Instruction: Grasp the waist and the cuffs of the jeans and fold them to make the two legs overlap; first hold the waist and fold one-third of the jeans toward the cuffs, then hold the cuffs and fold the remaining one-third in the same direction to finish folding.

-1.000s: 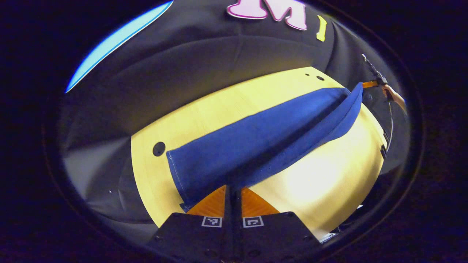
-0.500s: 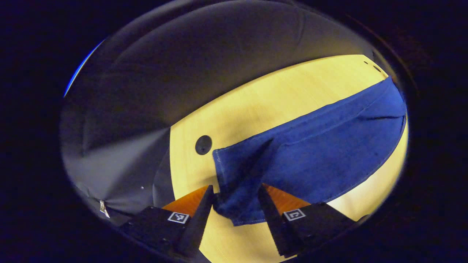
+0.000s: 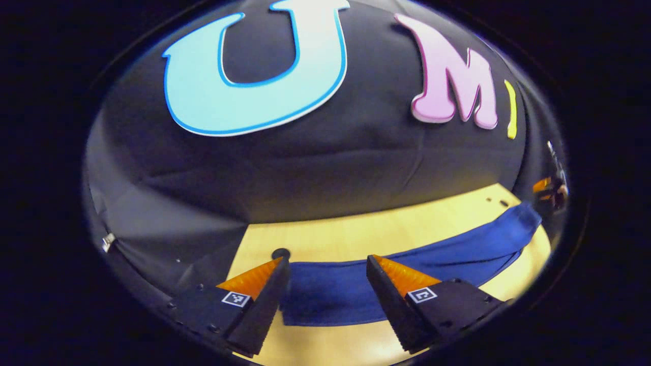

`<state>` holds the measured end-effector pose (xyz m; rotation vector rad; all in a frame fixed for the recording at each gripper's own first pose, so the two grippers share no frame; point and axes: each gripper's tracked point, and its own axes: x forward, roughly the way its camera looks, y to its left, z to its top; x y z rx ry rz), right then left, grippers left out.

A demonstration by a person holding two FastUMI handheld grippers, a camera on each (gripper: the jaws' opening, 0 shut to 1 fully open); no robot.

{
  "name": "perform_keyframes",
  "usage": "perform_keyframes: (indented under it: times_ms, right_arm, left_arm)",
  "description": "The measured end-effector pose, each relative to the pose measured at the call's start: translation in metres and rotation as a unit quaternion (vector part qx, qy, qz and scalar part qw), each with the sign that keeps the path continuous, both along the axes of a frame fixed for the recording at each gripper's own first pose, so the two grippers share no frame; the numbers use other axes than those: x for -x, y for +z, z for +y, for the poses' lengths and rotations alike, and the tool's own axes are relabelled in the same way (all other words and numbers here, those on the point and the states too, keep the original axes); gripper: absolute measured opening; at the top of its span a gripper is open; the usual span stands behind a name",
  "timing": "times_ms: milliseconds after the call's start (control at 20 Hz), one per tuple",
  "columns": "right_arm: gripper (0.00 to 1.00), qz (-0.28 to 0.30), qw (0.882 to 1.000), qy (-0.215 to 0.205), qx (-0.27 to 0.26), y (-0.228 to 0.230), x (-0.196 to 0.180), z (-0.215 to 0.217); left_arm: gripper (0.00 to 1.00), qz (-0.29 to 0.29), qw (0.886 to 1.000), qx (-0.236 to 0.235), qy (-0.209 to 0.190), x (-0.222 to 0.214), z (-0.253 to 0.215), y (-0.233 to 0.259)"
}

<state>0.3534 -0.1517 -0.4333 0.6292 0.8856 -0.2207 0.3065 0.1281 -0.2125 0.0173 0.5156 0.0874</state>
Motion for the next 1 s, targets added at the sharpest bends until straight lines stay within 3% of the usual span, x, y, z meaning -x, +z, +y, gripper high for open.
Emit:
perform_keyframes:
  times_ms: [200, 250, 350, 450, 550, 600, 800, 900, 1000]
  right_arm:
    - [0.98, 0.101, 0.991, -0.086, -0.028, -0.062, 0.062, -0.02]
    - [0.98, 0.121, 0.986, -0.107, -0.048, -0.08, 0.07, -0.014]
    - [0.98, 0.148, 0.977, -0.136, -0.073, -0.097, 0.084, -0.013]
    - [0.98, 0.138, 0.974, -0.165, -0.075, -0.1, 0.073, -0.022]
    - [0.87, 0.114, 0.975, -0.178, -0.075, -0.109, 0.062, -0.027]
    - [0.95, 0.111, 0.973, -0.187, -0.073, -0.113, 0.056, -0.032]
    - [0.26, 0.091, 0.97, -0.206, -0.095, -0.112, 0.04, -0.038]
    - [0.12, 0.047, 0.975, -0.202, -0.084, -0.086, 0.023, -0.042]
    - [0.11, -0.028, 0.981, -0.18, -0.06, -0.031, 0.003, -0.04]
  left_arm:
    - [0.96, -0.086, 0.993, 0.078, -0.035, 0.017, -0.008, 0.066]
    - [0.97, -0.1, 0.99, 0.09, -0.044, 0.015, -0.012, 0.061]
    - [0.95, -0.104, 0.989, 0.092, -0.054, 0.017, -0.01, 0.065]
    - [0.95, -0.083, 0.992, 0.074, -0.057, 0.02, -0.014, 0.06]
    - [0.95, -0.071, 0.994, 0.054, -0.059, 0.019, -0.017, 0.06]
    - [0.95, -0.067, 0.995, 0.048, -0.058, 0.02, -0.018, 0.062]
    - [0.95, -0.056, 0.997, 0.054, -0.029, 0.042, -0.019, 0.06]
    - [0.95, -0.062, 0.996, 0.063, -0.019, 0.055, -0.016, 0.063]
    - [0.95, -0.069, 0.995, 0.07, -0.012, 0.069, -0.006, 0.068]
